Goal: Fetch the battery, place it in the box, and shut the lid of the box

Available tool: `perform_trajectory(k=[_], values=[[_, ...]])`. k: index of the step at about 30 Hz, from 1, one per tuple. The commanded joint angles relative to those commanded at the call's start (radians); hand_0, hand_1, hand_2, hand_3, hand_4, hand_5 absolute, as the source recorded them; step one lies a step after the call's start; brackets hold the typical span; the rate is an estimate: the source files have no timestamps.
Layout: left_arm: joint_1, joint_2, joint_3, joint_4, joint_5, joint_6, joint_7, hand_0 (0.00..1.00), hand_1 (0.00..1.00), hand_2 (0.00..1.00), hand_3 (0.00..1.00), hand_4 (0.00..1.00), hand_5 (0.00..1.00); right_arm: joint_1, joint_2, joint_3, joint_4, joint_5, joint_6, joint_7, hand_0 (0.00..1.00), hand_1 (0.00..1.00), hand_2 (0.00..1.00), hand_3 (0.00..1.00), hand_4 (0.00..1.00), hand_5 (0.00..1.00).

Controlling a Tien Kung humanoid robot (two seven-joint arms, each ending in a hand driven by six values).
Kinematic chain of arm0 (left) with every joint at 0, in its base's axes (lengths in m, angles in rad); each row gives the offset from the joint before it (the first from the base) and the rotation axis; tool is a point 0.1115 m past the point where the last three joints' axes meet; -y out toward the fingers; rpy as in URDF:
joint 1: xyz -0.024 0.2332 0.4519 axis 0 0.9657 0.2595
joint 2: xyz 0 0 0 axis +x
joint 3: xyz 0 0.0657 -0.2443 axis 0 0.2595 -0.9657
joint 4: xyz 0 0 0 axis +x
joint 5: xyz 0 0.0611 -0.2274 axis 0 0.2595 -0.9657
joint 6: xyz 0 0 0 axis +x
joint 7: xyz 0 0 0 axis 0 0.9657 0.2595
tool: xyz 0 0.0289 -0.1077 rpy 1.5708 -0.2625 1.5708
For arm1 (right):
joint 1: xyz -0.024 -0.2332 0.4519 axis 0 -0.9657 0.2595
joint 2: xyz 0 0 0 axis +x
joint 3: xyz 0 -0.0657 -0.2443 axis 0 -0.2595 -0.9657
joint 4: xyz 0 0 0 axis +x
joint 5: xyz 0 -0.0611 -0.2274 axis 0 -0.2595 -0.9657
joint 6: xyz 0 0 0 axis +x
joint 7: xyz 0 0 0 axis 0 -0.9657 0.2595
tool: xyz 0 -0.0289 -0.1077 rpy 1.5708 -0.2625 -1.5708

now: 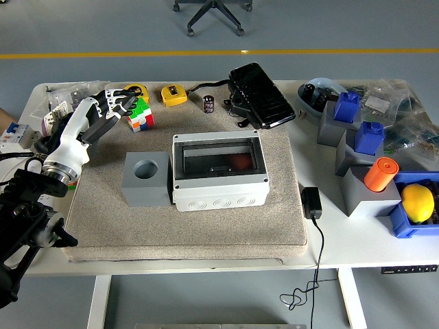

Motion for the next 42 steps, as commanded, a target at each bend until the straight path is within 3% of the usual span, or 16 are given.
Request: perform_trajectory(k=[4, 8, 12, 19, 24, 33, 42], values=[[0.036, -0.001, -0.013, -0.015, -0.019, -0.003, 0.014, 0.700, 0.721, 0.689, 0.650, 0.998, 0.614, -0.038, 0.001, 0.008, -0.002, 0.021, 0.001, -0.004, 0.663, 0.638, 0.628, 0.560, 0.978, 0.530], [0.019, -0.010, -0.029, -0.014, -0.042, -0.005, 0.030, 0.699, 0.720, 0.687, 0.659, 0.998, 0.636, -0.030, 0.000, 0.030, 0.000, 0.021, 0.003, -0.008, 0.661, 0.638, 0.626, 0.560, 0.976, 0.529], [0.004, 0.003, -0.049, -0.019, -0.048, -0.006, 0.034, 0.699, 0.719, 0.689, 0.664, 0.998, 0.656, -0.010, 0.000, 0.066, 0.005, 0.017, 0.001, -0.006, 0.660, 0.637, 0.625, 0.560, 0.975, 0.529], [0.028, -0.002, -0.093, -0.028, -0.037, -0.015, 0.058, 0.699, 0.717, 0.689, 0.669, 0.998, 0.668, -0.020, 0.012, 0.070, -0.011, 0.048, 0.001, -0.008, 0.658, 0.636, 0.625, 0.559, 0.972, 0.528], [0.022, -0.005, -0.079, -0.033, -0.030, -0.030, 0.078, 0.696, 0.712, 0.689, 0.668, 0.998, 0.669, -0.046, 0.028, 0.034, -0.037, 0.084, 0.004, -0.015, 0.656, 0.636, 0.624, 0.560, 0.971, 0.527], [0.021, 0.007, -0.051, -0.041, -0.051, -0.032, 0.086, 0.689, 0.708, 0.685, 0.668, 0.998, 0.670, -0.081, 0.043, 0.146, -0.020, 0.009, 0.001, -0.013, 0.655, 0.635, 0.623, 0.560, 0.970, 0.527], [0.018, 0.002, -0.039, -0.043, -0.053, -0.038, 0.097, 0.685, 0.705, 0.682, 0.666, 0.998, 0.671, -0.089, 0.048, 0.180, -0.014, -0.010, 0.001, -0.012, 0.655, 0.634, 0.624, 0.561, 0.971, 0.530]])
